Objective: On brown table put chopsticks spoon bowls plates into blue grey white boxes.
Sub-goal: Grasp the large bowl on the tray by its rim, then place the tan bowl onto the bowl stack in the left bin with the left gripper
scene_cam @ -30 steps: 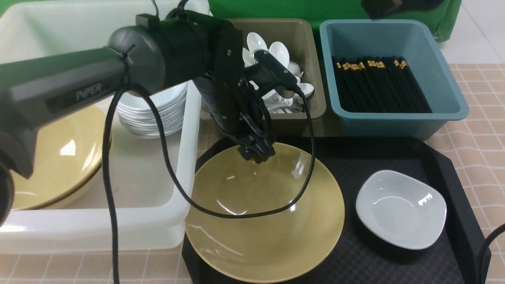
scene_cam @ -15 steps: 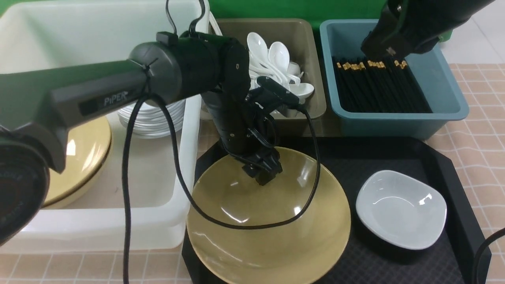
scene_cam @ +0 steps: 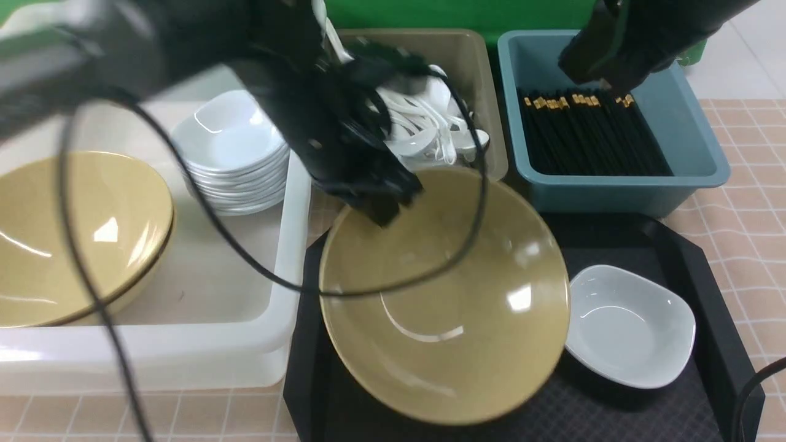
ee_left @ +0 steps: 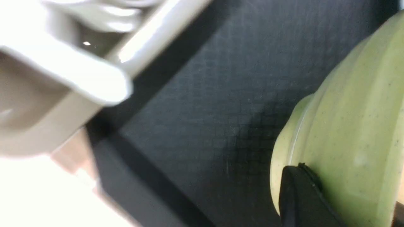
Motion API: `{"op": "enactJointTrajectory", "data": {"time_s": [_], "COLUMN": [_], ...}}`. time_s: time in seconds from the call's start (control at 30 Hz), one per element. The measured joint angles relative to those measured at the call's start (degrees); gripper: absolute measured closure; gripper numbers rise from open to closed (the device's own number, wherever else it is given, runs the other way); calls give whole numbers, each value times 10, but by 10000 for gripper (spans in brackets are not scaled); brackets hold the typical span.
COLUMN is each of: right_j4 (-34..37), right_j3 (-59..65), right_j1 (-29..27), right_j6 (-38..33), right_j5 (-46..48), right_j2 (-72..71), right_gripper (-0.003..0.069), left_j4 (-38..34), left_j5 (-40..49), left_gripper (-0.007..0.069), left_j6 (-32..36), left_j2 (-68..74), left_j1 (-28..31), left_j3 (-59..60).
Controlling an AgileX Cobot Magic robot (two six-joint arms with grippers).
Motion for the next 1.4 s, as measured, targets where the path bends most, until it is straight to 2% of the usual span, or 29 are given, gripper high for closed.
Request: {"op": "enactJointTrajectory", "data": {"time_s": [0.17,0.2,0.27,0.43,0.47,0.57,0.67,0.93,1.07,1.13,1.17,1.2,1.4], "right_j4": [3,3,6,8,6,5,4,4,4,4,4,4,4], "right_j3": [-33,-34,-51,-61,-61,-61,-61,-61,-61,-61,-61,-61,-61], "right_j1": [89,92,125,144,144,144,144,144,144,144,144,144,144], "right_j6": [-35,-36,-48,-54,-54,-54,-54,-63,-66,-66,-66,-66,-71], "right_j5": [-35,-37,-57,-72,-72,-73,-76,-76,-76,-76,-76,-75,-63], "right_j2": [0,0,0,0,1,6,11,13,13,13,13,13,14], "right_gripper": [622,622,622,622,622,622,622,622,622,622,622,622,622], "left_j4": [-133,-138,-179,-194,-194,-191,-171,-113,-111,-107,-101,-99,-56], "left_j5": [9,9,11,5,-4,-38,-82,-139,-155,-159,-158,-158,-151], "left_gripper": [617,617,617,617,617,617,617,611,576,540,495,495,228], "left_j6": [54,56,69,72,72,65,55,36,31,27,27,27,8], "left_j2": [-133,-138,-201,-314,-336,-354,-339,-228,-185,-166,-153,-151,-156], "left_j1": [145,152,241,438,503,579,605,607,607,607,607,607,607], "left_j3": [57,60,103,187,210,247,271,287,287,287,287,287,280]}}
